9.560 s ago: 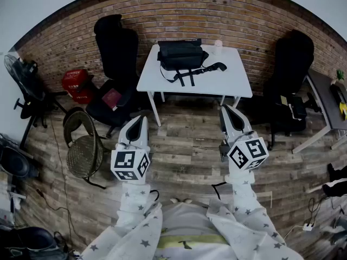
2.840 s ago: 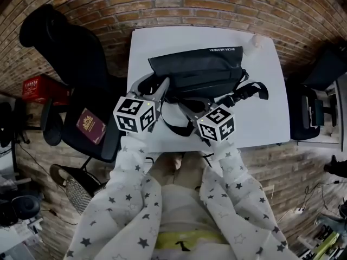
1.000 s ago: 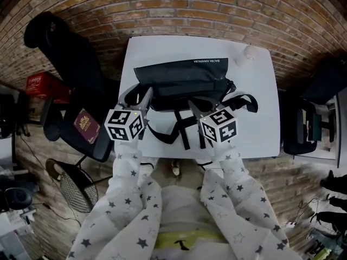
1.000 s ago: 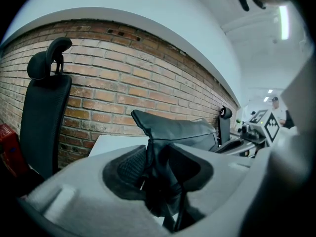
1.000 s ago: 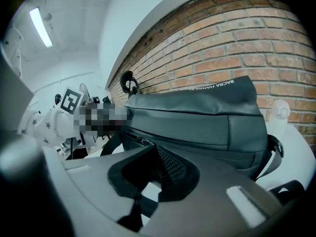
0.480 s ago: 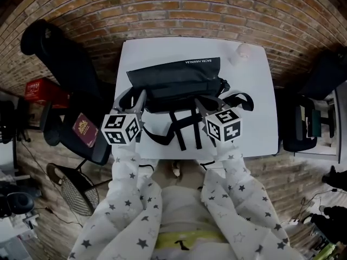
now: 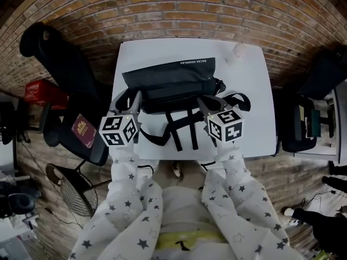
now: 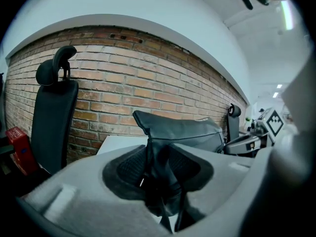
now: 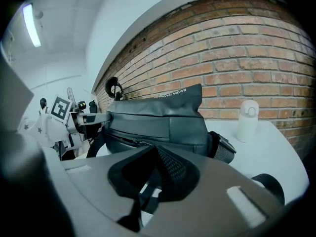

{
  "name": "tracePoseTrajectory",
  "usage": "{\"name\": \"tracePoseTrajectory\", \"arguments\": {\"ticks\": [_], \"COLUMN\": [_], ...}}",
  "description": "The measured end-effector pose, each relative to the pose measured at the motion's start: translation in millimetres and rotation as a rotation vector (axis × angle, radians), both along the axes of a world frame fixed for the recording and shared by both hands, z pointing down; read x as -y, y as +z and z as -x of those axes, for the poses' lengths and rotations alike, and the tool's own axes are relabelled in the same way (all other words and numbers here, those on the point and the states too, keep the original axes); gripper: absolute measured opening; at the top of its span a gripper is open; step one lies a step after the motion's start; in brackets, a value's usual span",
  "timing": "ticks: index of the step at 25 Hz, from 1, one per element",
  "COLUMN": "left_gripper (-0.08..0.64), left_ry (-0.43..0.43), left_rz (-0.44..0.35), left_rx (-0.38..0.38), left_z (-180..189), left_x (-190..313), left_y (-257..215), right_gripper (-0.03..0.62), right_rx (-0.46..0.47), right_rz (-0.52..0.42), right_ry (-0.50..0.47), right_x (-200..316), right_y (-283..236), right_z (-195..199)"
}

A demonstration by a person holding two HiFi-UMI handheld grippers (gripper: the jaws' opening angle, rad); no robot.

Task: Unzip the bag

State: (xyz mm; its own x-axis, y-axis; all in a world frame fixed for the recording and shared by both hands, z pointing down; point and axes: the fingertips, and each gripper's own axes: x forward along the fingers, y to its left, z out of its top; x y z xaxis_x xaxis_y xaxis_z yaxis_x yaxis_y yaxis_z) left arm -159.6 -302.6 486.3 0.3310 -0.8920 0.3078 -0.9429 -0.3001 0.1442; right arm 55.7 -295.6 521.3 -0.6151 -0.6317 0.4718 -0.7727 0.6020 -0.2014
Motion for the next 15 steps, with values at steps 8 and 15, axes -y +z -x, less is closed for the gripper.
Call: {"name": "tracePoseTrajectory", "arguments": {"ticks": [8,15], "left_gripper": [0.144,0.144], "left_ry": [-0.036,-0.069], "left_rz": [0.000,-0.004], "left_rx": [0.002,0.011], "left_z": [7,13], "left_x": [1,2], "left_y": [-1,-1], "right_gripper": [0.017,0.017], "right_rx": [-0.001,-0.002], "right_rz": [0.007,0.004], "right_ry": [0.072,0.136], "right_x": [7,10], "right_y": [-2,-3], "right_z": [-12,-35]}}
